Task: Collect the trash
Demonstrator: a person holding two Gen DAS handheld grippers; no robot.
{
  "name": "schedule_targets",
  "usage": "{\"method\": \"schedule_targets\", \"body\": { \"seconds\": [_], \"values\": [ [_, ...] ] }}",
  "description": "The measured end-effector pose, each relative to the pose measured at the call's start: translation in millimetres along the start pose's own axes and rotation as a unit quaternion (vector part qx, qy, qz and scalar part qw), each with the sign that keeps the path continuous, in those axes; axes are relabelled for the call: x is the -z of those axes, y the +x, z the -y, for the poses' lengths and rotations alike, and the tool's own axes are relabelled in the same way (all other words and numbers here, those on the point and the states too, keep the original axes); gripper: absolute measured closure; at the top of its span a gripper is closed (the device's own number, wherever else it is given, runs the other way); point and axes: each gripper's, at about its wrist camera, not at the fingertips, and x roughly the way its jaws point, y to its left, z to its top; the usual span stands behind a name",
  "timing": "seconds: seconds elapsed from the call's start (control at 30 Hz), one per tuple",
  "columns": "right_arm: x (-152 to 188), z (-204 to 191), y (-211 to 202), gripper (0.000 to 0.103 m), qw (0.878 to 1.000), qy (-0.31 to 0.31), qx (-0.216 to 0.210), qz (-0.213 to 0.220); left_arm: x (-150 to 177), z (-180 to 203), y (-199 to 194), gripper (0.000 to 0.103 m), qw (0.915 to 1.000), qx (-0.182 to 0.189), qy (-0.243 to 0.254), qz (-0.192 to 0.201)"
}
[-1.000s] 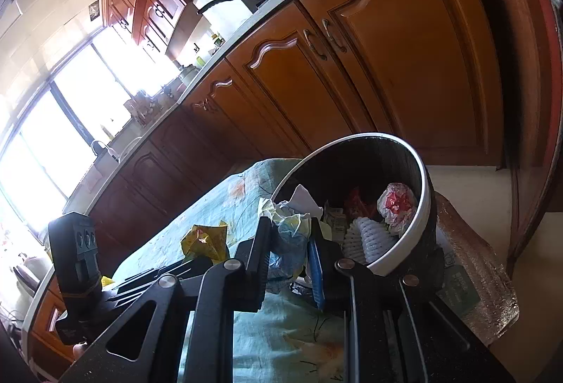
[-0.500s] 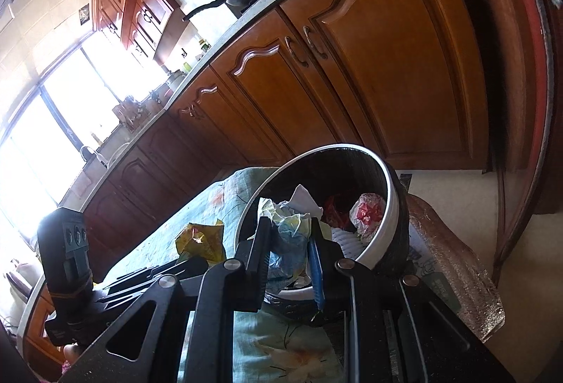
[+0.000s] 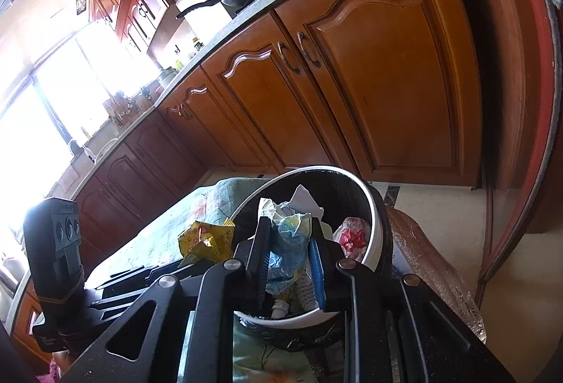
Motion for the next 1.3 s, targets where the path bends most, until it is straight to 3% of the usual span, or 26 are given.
{"method": "schedule_targets", "body": {
  "seconds": [0.93, 1.03, 1.1, 1.13, 1.3],
  "values": [
    [-13, 9, 42, 0.079, 0.998, -0.012, 0.03, -0.053, -29, -3, 66, 0.076, 0.9984, 0.002, -0.008, -0.057],
    [-15, 11, 43, 0.067, 0.998, -0.007, 0.028, -0.056, -30, -4, 69, 0.066, 0.9978, -0.002, -0.013, -0.064],
    [-16, 14, 43, 0.043, 0.998, 0.001, 0.02, -0.054, -29, -5, 67, 0.056, 0.998, -0.001, -0.015, -0.062],
    [-16, 15, 41, 0.039, 0.999, 0.005, 0.018, -0.05, -29, -6, 65, 0.051, 0.9981, -0.002, -0.016, -0.059],
    [-17, 15, 35, 0.038, 0.999, 0.01, 0.015, -0.043, -27, -9, 57, 0.046, 0.9985, -0.003, -0.02, -0.05]
  ]
}}
